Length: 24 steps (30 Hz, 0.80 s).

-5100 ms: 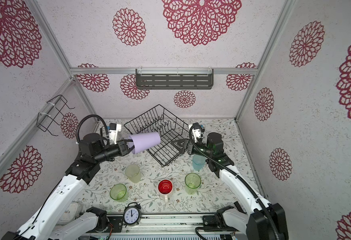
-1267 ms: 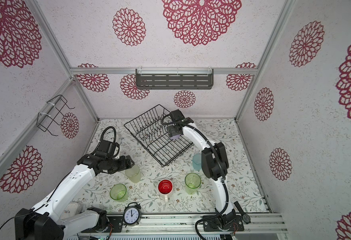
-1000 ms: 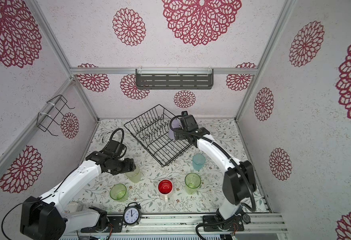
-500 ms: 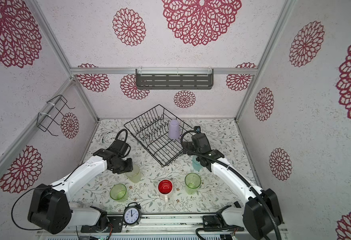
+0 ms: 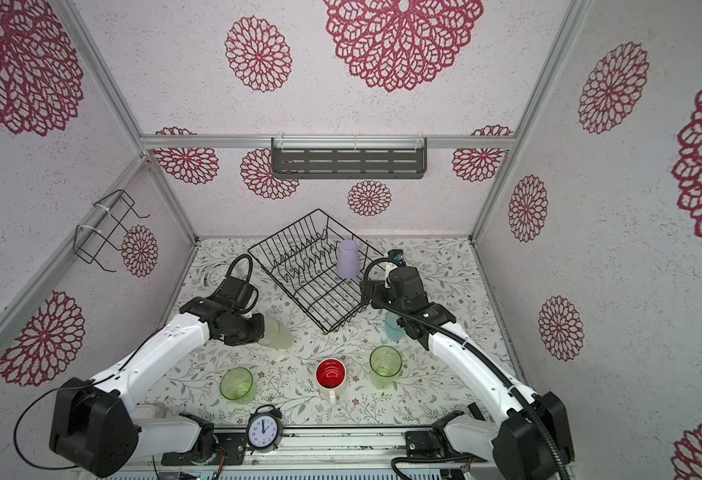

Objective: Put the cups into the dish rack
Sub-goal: 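Lift the pale green cup toward the right gripper while it grasps the cup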

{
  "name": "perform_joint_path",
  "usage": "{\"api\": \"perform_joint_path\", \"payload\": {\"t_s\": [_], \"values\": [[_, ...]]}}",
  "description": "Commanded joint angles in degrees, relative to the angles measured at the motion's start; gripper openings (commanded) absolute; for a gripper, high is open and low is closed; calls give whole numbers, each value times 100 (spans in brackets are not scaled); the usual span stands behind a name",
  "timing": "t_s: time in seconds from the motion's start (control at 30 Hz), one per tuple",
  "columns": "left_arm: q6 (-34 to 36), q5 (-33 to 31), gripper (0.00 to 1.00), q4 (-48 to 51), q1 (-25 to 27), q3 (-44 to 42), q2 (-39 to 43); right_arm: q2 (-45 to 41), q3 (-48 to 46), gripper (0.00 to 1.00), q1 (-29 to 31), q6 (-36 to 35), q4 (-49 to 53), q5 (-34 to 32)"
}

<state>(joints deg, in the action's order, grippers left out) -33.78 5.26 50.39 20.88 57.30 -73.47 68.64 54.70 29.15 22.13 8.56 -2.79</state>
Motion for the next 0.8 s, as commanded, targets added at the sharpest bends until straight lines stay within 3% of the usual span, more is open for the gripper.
{"api": "perform_joint_path", "payload": {"t_s": [0.0,0.13,0.37,0.53,0.77], "values": [[-65,780,0,-528,13,177,642,-310,-1,99,3,253,-444,578],[-309,1909,0,-1608,7,-51,1118,-429,-84,99,21,374,-850,1268],[-754,2957,0,-2709,3,8,1323,-850,-467,99,18,1000,-2240,2493],[-1897,3895,0,-4751,3,-543,1311,-817,-721,99,21,1773,-3451,3531],[-2287,4038,0,-5761,37,-796,1353,-392,-611,99,21,2488,-3970,4565]]}}
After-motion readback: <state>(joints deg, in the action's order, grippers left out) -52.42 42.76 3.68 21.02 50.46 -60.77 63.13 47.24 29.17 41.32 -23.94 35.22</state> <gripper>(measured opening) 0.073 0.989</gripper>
